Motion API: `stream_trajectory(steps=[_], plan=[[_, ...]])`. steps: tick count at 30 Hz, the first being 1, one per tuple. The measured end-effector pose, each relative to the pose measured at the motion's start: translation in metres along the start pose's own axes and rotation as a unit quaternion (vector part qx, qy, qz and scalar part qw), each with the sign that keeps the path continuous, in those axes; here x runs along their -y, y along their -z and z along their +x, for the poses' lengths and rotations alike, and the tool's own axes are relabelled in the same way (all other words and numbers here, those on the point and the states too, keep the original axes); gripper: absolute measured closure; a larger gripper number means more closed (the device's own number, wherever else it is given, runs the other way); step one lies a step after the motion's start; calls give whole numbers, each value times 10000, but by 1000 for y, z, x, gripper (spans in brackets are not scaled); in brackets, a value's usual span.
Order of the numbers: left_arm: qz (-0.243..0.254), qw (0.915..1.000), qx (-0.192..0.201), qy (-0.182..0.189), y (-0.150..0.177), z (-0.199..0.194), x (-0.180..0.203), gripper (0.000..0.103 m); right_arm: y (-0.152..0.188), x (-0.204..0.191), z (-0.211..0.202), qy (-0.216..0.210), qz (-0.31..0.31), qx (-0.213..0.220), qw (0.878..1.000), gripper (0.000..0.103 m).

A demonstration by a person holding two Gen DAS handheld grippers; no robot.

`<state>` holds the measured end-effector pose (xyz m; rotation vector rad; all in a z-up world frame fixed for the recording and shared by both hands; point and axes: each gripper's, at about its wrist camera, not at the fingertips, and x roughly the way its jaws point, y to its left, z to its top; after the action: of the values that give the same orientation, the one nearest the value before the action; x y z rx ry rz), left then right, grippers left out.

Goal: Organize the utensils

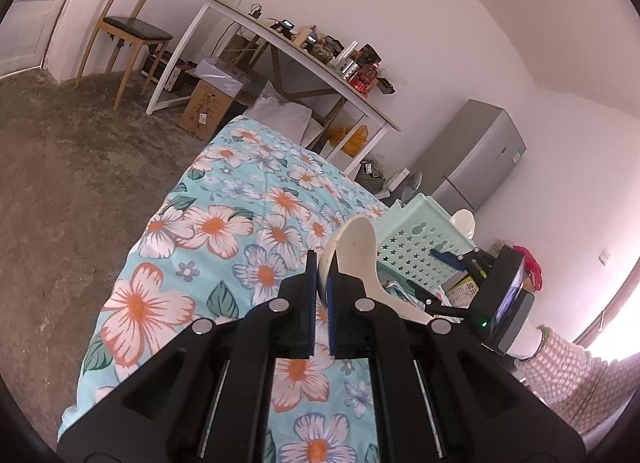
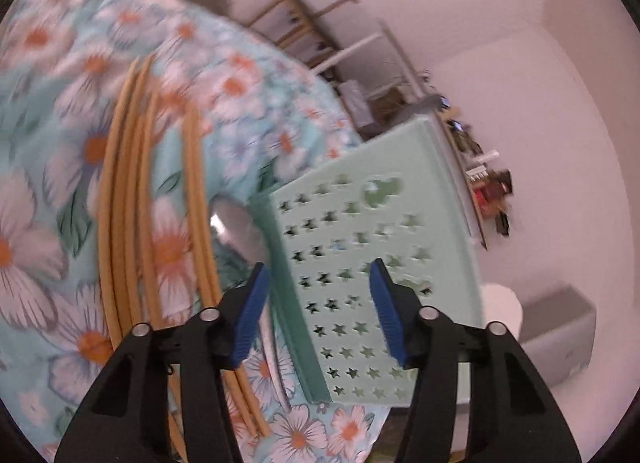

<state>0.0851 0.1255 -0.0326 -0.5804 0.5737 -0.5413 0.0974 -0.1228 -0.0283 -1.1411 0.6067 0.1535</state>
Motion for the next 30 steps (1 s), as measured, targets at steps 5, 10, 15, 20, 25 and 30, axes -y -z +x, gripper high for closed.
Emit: stream_trajectory(steps=[5,10,15,20,25,30], plan=[[-77,10000,-48,9,2,7,-7,100,3,-18,13,-251,-881,-130,9957,63],[-167,9998,-89,29,3,15,-14,100,1,-26,25,-431,-1161,-190,9921,70],[-213,9997,-122,39,4,20,-19,100,-15,-25,37,-564,-1141,-144,9918,70],[-275,9995,-118,42,5,22,-24,99,-37,-29,42,-582,-1251,-85,9904,73],[-304,9995,-102,42,5,22,-26,99,-49,-36,48,-590,-1205,-100,9909,84],[-293,9995,-76,46,5,20,-27,99,-47,-40,39,-544,-1083,-132,9925,93]])
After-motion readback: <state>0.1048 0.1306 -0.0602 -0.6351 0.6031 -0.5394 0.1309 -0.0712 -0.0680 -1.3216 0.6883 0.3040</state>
